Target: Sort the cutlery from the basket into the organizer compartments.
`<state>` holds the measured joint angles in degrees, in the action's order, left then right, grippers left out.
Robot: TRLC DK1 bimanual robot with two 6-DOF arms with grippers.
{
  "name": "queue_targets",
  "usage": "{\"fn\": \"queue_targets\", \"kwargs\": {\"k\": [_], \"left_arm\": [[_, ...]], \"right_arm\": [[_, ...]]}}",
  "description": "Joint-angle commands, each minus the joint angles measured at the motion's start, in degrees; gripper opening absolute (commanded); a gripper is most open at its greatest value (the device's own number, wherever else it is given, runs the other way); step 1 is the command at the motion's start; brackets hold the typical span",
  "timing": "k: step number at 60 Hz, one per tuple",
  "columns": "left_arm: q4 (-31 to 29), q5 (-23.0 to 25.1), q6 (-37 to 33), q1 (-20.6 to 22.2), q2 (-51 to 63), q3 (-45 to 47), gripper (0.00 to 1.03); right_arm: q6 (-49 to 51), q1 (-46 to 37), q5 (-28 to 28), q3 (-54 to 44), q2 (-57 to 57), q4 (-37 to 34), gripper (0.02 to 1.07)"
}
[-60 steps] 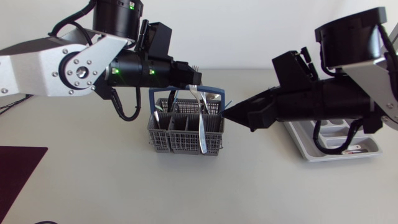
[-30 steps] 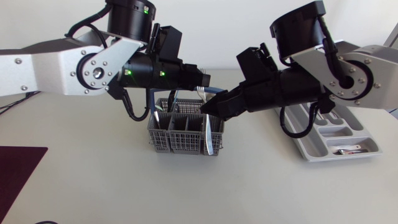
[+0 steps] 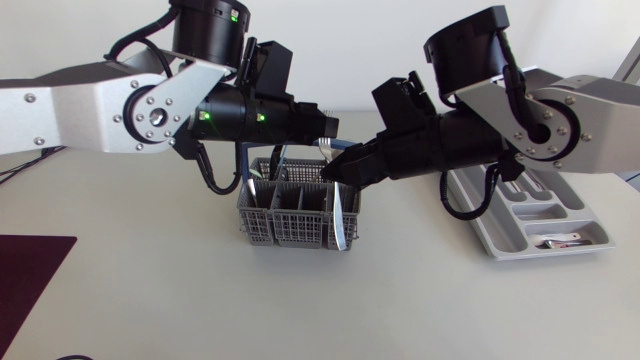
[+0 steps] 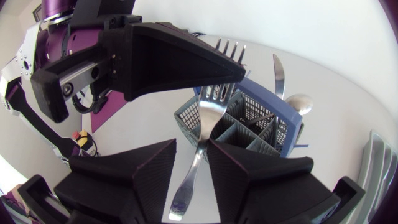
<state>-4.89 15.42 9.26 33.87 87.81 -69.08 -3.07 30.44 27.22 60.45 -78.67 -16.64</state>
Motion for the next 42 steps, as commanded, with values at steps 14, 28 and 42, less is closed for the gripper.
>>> {"fn": "queue_targets", "kwargs": {"k": [14, 28, 42], "left_arm": [[0.8, 0.8, 2.2, -0.3, 0.2, -1.3, 0.04], [0.8, 0.8, 2.3, -0.2, -0.4, -1.2, 0.11], [0.8, 0.8, 2.3, -0.2, -1.6, -2.2, 0.31]], "right_arm": [[-1.3, 0.4, 1.9, -0.5, -0.9, 1.4, 0.13], [-1.1, 0.5, 1.9, -0.9, -0.4, 1.4, 0.12], [-1.1, 1.1, 1.9, -1.6, 0.4, 0.6, 0.12]]}}
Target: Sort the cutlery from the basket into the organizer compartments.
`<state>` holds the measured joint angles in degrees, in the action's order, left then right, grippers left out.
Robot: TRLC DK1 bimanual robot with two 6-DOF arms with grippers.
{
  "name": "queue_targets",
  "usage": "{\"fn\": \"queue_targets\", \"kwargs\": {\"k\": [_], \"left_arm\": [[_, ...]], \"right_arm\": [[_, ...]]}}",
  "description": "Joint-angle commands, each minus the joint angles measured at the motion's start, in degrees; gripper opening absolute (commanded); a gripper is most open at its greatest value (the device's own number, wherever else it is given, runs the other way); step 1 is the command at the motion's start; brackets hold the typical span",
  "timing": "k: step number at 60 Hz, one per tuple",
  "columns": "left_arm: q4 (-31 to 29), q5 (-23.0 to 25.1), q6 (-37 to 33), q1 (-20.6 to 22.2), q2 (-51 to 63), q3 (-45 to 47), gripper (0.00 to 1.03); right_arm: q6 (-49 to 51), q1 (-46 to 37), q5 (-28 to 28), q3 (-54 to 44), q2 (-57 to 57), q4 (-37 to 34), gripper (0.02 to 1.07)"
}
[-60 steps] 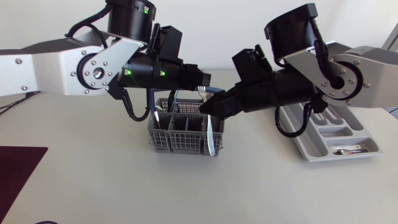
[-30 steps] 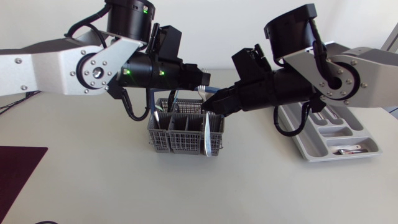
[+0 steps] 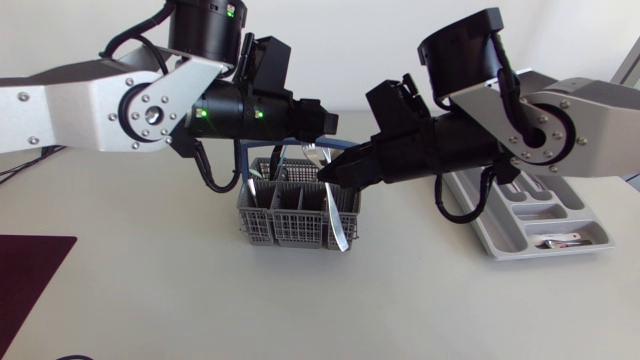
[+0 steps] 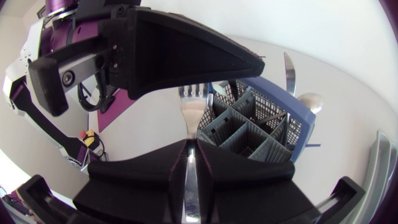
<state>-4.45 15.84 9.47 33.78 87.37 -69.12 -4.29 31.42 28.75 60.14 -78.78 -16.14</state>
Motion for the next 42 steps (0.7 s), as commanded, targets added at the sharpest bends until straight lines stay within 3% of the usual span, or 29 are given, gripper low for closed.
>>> {"fn": "queue_targets", "kwargs": {"k": [1, 11, 21, 28, 42], "left_arm": [[0.3, 0.3, 2.0, -0.1, -1.2, -2.2, 0.31], [0.1, 0.2, 2.0, -0.7, -1.6, -3.0, 0.48], [-1.4, 0.2, 2.0, -3.9, -2.7, -6.6, 0.57], [-3.5, 0.2, 1.9, -6.0, -3.3, -9.8, 0.57], [-7.3, 0.3, -1.4, -7.9, -6.9, -10.9, 0.57]], "right_arm": [[0.2, 0.2, 0.3, -1.5, 0.6, 0.1, 0.12], [0.3, 0.6, 0.3, -2.7, 1.5, -0.5, 0.12], [1.5, 0.2, 0.0, -4.5, 2.5, -2.1, 0.12], [2.4, -1.4, -0.3, -5.9, 4.0, -3.5, 0.12], [7.5, -15.1, -0.5, -6.5, 6.8, -8.5, 0.12]]}}
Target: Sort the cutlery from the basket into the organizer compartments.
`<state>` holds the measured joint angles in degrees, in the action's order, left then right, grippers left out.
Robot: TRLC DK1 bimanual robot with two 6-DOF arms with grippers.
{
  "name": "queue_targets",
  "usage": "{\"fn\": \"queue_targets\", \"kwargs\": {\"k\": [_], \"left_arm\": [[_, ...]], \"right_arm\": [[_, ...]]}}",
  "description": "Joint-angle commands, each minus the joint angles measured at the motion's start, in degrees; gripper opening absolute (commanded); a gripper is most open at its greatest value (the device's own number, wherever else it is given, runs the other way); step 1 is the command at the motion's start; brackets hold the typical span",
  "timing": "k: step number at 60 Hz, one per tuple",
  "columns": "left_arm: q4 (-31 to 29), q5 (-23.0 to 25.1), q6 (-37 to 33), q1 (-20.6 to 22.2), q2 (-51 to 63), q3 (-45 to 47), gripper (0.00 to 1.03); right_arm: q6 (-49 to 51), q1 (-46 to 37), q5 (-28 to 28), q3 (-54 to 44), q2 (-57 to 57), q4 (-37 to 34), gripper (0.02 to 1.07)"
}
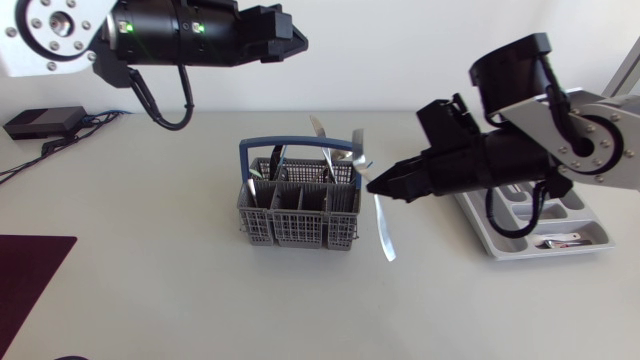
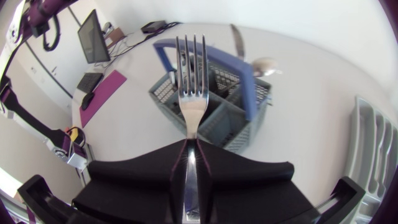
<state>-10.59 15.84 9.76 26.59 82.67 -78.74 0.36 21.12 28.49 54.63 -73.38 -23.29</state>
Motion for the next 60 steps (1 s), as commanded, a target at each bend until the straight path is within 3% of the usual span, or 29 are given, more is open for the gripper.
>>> {"fn": "queue_targets", "kwargs": {"k": [1, 18, 31, 60], "left_arm": [[-1.5, 0.3, -2.2, -0.7, -2.4, -1.2, 0.57], [-5.9, -2.4, -11.3, -2.0, -7.2, 4.9, 0.57], [-7.0, -3.8, -15.9, -2.8, -9.6, 10.9, 0.57], [-5.5, -5.8, -24.2, -4.3, -12.7, 23.6, 0.57]], "right_arm": [[3.3, -5.9, -0.2, -0.9, 1.3, -1.8, 0.12], [17.6, -28.6, 0.5, 3.2, -6.2, -4.9, 0.12], [24.3, -40.1, 0.5, 12.8, -18.2, -4.9, 0.12], [27.4, -46.0, -9.1, 43.5, -46.5, -6.5, 0.12]]}}
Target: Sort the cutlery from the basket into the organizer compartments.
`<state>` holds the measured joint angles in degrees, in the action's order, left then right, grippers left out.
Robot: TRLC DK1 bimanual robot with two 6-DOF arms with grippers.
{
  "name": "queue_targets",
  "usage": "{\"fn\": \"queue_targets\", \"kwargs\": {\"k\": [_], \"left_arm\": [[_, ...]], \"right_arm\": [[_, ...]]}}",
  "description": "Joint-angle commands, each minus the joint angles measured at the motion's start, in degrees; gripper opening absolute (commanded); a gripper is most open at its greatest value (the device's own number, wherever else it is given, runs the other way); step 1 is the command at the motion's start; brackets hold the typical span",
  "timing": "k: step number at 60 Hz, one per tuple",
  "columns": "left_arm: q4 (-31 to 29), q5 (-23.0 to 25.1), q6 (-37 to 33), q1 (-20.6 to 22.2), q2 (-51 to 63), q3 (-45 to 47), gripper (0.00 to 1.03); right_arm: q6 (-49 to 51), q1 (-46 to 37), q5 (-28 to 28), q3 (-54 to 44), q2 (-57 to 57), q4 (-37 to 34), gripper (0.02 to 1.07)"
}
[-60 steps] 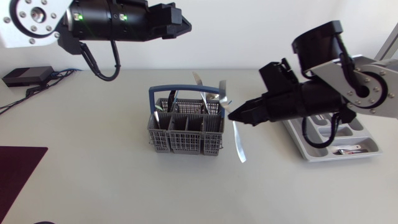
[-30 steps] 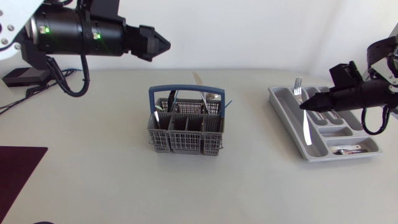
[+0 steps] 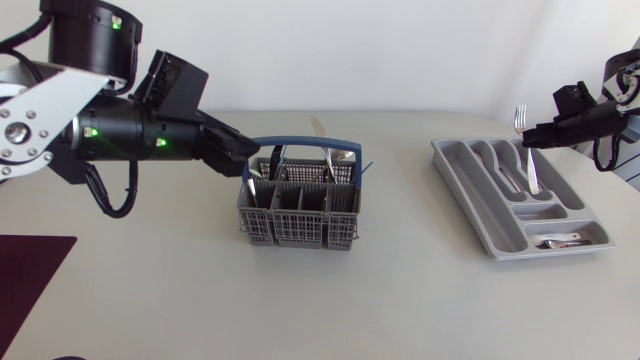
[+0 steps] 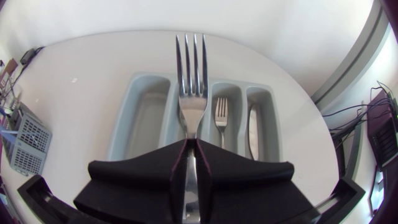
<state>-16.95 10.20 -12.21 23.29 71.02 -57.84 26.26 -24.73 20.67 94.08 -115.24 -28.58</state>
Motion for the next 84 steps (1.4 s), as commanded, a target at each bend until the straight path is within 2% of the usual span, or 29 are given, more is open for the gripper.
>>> {"fn": "queue_targets", "kwargs": {"k": [1, 17, 40, 52, 55, 57, 69, 75, 84], "left_arm": [[0.9, -0.2, -2.6, -1.2, -1.1, 3.2, 0.57], [3.0, 0.9, -6.2, -2.8, -1.9, 8.6, 0.57], [3.7, 1.5, -7.5, -3.1, -2.4, 10.4, 0.57], [3.6, 1.5, -7.3, -2.5, -2.8, 10.5, 0.57], [3.5, 1.4, -7.3, -2.5, -3.0, 10.5, 0.57], [3.4, 1.4, -7.3, -2.5, -3.2, 10.5, 0.57], [2.9, 1.4, -7.6, -2.5, -4.7, 10.7, 0.57], [3.0, 1.6, -7.8, -2.5, -5.1, 11.3, 0.57], [4.1, 1.7, -8.0, -2.5, -5.2, 12.8, 0.57]], "right_arm": [[1.5, -0.1, -1.5, 4.9, -5.3, -1.4, 0.12], [0.2, -0.2, -4.9, 16.6, -16.2, -3.6, 0.12], [-0.4, -0.8, -7.4, 26.0, -25.5, -10.8, 0.13], [-0.2, -0.9, -8.2, 25.2, -26.4, -11.2, 0.34], [-0.2, -1.0, -8.3, 24.7, -25.7, -11.1, 0.42], [-0.2, -1.1, -8.3, 24.1, -25.1, -11.0, 0.49], [0.1, -1.5, -8.4, 16.4, -17.0, -7.0, 0.72], [0.4, -1.1, -8.4, 9.5, -10.4, -4.6, 0.76], [0.9, 0.9, -8.4, -2.1, 1.0, -1.0, 0.76]]}}
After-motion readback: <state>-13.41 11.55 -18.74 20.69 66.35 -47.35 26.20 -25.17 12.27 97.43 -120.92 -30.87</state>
